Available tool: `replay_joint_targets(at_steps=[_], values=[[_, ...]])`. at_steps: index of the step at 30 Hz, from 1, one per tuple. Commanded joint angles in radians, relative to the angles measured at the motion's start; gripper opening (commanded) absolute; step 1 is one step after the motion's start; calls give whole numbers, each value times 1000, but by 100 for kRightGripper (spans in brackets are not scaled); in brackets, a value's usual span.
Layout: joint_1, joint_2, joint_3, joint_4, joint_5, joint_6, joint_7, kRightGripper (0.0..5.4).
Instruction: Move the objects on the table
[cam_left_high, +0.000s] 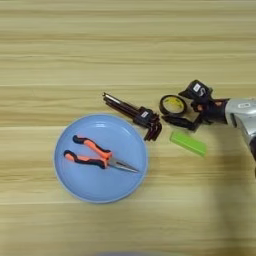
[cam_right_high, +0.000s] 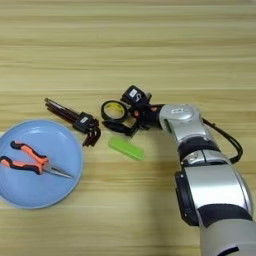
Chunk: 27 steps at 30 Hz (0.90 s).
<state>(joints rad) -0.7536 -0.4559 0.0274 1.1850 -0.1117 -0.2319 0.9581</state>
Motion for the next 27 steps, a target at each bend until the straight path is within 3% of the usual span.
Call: replay_joint_targets(at_steps=[1, 12, 21, 27], values=[[-68, -51, -29, -86, 34, -32, -16, 539], [-26, -108, -76, -279, 104, -30, 56, 539], [81, -196, -133, -489, 251, 68, 265, 539], [153, -243, -131, -577, 286, 129, 356, 539]])
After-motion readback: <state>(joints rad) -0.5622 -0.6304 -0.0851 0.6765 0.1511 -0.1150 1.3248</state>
